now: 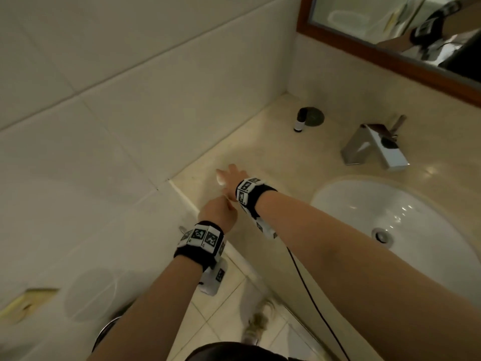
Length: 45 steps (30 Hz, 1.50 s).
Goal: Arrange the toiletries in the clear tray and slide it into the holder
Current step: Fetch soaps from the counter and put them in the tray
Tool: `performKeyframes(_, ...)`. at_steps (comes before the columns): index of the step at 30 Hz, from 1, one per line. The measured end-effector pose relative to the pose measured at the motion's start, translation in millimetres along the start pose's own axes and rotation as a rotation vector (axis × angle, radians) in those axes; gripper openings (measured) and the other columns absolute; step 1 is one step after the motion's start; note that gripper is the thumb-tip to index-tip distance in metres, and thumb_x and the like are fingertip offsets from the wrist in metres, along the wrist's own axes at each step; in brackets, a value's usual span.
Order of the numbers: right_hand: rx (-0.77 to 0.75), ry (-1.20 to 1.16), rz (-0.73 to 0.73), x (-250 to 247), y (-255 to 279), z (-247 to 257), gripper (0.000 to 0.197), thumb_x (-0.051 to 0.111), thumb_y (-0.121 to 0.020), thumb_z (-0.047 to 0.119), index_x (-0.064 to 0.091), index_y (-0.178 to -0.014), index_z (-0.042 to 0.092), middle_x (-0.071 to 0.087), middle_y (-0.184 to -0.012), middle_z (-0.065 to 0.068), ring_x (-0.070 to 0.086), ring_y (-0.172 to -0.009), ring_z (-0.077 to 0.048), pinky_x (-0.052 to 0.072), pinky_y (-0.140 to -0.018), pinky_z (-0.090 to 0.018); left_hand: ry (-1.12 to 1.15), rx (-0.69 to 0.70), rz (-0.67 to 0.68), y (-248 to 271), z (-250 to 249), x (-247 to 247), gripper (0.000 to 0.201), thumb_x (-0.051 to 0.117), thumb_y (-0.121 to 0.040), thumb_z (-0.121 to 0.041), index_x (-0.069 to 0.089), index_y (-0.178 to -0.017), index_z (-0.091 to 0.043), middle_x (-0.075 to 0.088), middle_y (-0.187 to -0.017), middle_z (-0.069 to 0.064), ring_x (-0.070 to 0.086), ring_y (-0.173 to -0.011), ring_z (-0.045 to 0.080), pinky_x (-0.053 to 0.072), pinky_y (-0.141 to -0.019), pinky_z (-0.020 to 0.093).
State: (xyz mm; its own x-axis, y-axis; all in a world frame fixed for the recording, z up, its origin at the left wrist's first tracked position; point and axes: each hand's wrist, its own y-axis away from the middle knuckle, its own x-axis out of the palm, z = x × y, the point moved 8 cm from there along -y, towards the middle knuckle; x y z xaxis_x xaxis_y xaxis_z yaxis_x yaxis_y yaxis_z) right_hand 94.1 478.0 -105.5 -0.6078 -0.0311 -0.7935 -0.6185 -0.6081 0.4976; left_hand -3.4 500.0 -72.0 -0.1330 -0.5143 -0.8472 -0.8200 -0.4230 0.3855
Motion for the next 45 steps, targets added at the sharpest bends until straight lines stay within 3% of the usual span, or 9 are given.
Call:
performKeyframes(5, 0.012, -0.016, -0.138, -2.6, -5.2, 5.3, 0.033, 0.043, -0.09, 0.01, 0.041, -0.121, 0.02, 0.03, -0.13, -0.011, 0.044, -0.109, -0.037, 0.047, -0.091, -0.051, 0.005, -0.031, -0.015, 1.2, 17.5, -4.1, 0.017, 0.042, -0.091, -0.018, 0.056, -0.092, -0.008, 0.063, -0.101, 0.012, 0.053, -0.084, 0.027, 0.038, -0.069, 0.031)
performKeyframes(8, 0.049, -0.094, -0.212, -4.5, 4.6, 1.8, 0.022, 0.043, -0.092, 0.009, 0.044, -0.112, 0.017, 0.035, -0.122, -0.01, 0.05, -0.096, -0.036, 0.049, -0.082, -0.048, 0.008, -0.02, -0.004, 2.7, 17.2, -0.2, 0.019, 0.043, -0.091, -0.019, 0.057, -0.094, -0.008, 0.064, -0.099, 0.011, 0.054, -0.083, 0.027, 0.038, -0.069, 0.031)
performKeyframes(14, 0.127, -0.401, -0.272, -30.3, 56.6, -44.6, 0.05, 0.055, -0.092, 0.033, 0.044, -0.131, 0.005, 0.043, -0.135, -0.014, 0.052, -0.115, -0.03, 0.043, -0.096, -0.036, 0.097, 0.207, 0.045, 12.2, -22.7, 17.0, 0.02, 0.048, -0.093, -0.027, 0.058, -0.097, -0.01, 0.065, -0.093, 0.008, 0.052, -0.076, 0.02, 0.042, -0.07, 0.03)
performKeyframes(21, 0.302, -0.687, -0.513, -51.3, 176.6, -170.3, 0.049, 0.075, -0.077, 0.033, 0.057, -0.119, 0.014, 0.06, -0.119, -0.009, 0.058, -0.103, -0.024, 0.049, -0.086, -0.031, 0.113, 0.478, 0.202, 38.2, -137.0, 56.2, 0.022, 0.05, -0.094, -0.026, 0.061, -0.103, -0.01, 0.066, -0.105, 0.008, 0.061, -0.097, 0.024, 0.049, -0.084, 0.033)
performKeyframes(26, 0.506, -0.892, -0.722, -34.0, 289.2, -274.4, 0.032, 0.074, -0.079, 0.023, 0.064, -0.109, 0.015, 0.063, -0.092, -0.006, 0.057, -0.06, -0.011, 0.048, -0.051, -0.017, 0.047, 0.664, 0.321, 78.6, -219.2, 107.7, 0.019, 0.052, -0.092, -0.028, 0.061, -0.1, -0.013, 0.067, -0.103, 0.007, 0.061, -0.092, 0.023, 0.047, -0.079, 0.031)
performKeyframes(32, 0.731, -0.972, -0.872, 19.5, 434.1, -365.7, 0.03, 0.056, -0.093, 0.022, 0.063, -0.117, 0.005, 0.061, -0.073, 0.0, 0.059, -0.052, -0.008, 0.05, -0.051, -0.017, -0.062, 0.869, 0.468, 154.7, -291.3, 177.1, 0.023, 0.049, -0.095, -0.028, 0.06, -0.103, -0.009, 0.065, -0.105, 0.009, 0.06, -0.095, 0.026, 0.05, -0.085, 0.036)
performKeyframes(39, 1.101, -1.031, -0.989, 99.8, 599.9, -423.7, 0.03, 0.047, -0.098, 0.016, 0.059, -0.114, -0.006, 0.057, -0.062, -0.007, 0.052, -0.051, -0.019, 0.044, -0.05, -0.027, -0.166, 1.033, 0.587, 238.9, -349.6, 243.7, 0.022, 0.05, -0.094, -0.027, 0.061, -0.103, -0.01, 0.066, -0.106, 0.007, 0.061, -0.097, 0.025, 0.05, -0.084, 0.034)
performKeyframes(43, 1.114, -1.099, -0.873, 140.3, 625.4, -430.5, 0.029, 0.055, -0.094, 0.017, 0.059, -0.115, -0.002, 0.063, -0.068, -0.007, 0.059, -0.053, -0.014, 0.05, -0.046, -0.017, -0.195, 1.058, 0.6, 268.6, -366.5, 268.6, 0.023, 0.05, -0.094, -0.026, 0.062, -0.103, -0.009, 0.067, -0.104, 0.009, 0.061, -0.097, 0.025, 0.046, -0.081, 0.031)
performKeyframes(45, 1.098, -1.102, -0.818, 154.0, 622.2, -432.5, 0.031, 0.059, -0.092, 0.016, 0.06, -0.116, -0.002, 0.065, -0.07, -0.008, 0.062, -0.052, -0.012, 0.054, -0.053, -0.016, -0.218, 1.064, 0.602, 279.5, -371.5, 278.1, 0.024, 0.05, -0.094, -0.027, 0.061, -0.104, -0.009, 0.066, -0.104, 0.009, 0.06, -0.097, 0.024, 0.044, -0.078, 0.028)
